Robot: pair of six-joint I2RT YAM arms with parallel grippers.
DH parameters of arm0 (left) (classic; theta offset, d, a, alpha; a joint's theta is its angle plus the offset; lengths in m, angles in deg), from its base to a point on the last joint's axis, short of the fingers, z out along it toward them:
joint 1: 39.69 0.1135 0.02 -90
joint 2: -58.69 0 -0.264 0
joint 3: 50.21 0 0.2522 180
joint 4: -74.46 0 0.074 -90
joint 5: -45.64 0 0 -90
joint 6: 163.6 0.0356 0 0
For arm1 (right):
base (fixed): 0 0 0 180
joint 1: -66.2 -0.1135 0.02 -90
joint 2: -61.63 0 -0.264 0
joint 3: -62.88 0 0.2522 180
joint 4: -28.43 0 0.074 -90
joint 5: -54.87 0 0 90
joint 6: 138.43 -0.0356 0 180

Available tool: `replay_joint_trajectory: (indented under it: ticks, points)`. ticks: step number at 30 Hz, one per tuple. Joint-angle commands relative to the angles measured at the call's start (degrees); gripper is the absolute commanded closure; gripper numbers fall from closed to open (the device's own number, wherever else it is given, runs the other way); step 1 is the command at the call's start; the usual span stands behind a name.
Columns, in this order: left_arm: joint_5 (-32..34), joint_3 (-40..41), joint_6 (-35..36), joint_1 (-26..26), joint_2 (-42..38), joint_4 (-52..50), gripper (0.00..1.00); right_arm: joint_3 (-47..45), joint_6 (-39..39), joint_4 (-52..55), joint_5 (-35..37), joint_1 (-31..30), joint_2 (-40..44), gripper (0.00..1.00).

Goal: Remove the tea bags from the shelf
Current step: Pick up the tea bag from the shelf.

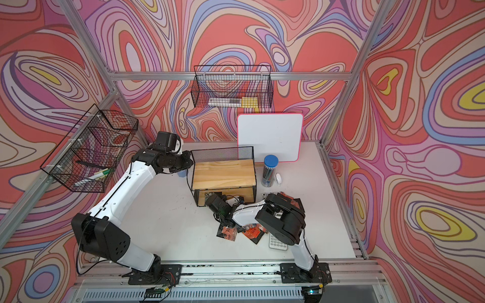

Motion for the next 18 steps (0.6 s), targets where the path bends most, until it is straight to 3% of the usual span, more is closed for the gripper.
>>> replay_joint_trajectory:
  ticks: [1, 11, 18]
  points:
    - [1.96, -0.54, 1.47, 0.38, 1.43, -4.03, 1.00, -1.16, -3.57, 2.18, 0.61, -0.16, 1.55, 1.00]
    - [1.97, -0.85, 1.56, 0.38, 1.45, -4.02, 1.00, -2.38, -1.29, -0.30, 1.73, -0.37, 7.25, 0.99]
    - [1.56, -0.73, 1.41, 0.38, 1.62, -3.77, 1.00, -7.05, -1.42, 0.30, 0.95, -2.51, 11.38, 0.68]
